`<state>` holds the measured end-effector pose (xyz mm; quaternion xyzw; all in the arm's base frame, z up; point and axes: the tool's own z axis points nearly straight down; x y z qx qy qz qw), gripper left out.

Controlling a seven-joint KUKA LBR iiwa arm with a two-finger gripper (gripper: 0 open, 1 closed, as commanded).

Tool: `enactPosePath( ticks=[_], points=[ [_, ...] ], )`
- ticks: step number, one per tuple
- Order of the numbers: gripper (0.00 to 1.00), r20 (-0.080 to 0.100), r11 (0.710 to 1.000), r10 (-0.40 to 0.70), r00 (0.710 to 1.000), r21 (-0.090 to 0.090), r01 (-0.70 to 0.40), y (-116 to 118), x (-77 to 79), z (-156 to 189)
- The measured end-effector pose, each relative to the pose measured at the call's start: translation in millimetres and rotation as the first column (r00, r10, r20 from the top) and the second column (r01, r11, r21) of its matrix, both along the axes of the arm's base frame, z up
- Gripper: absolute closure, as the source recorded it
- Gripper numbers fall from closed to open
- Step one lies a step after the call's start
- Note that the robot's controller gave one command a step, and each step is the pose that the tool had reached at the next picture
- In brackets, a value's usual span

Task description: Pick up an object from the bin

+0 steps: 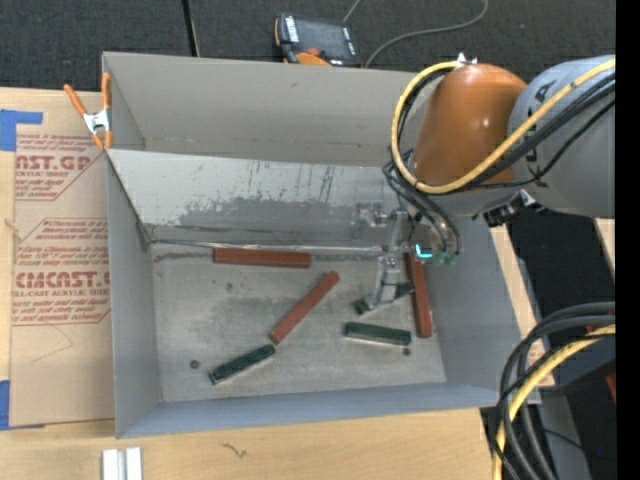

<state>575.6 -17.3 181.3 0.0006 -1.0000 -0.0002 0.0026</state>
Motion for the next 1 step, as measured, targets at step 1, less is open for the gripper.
enactPosePath(
  ticks=[1],
  points=[
    [0.00, -0.002, 0.999, 0.040, 0.999, -0.001, -0.040, -66.1, -28.8, -110.9]
  ],
)
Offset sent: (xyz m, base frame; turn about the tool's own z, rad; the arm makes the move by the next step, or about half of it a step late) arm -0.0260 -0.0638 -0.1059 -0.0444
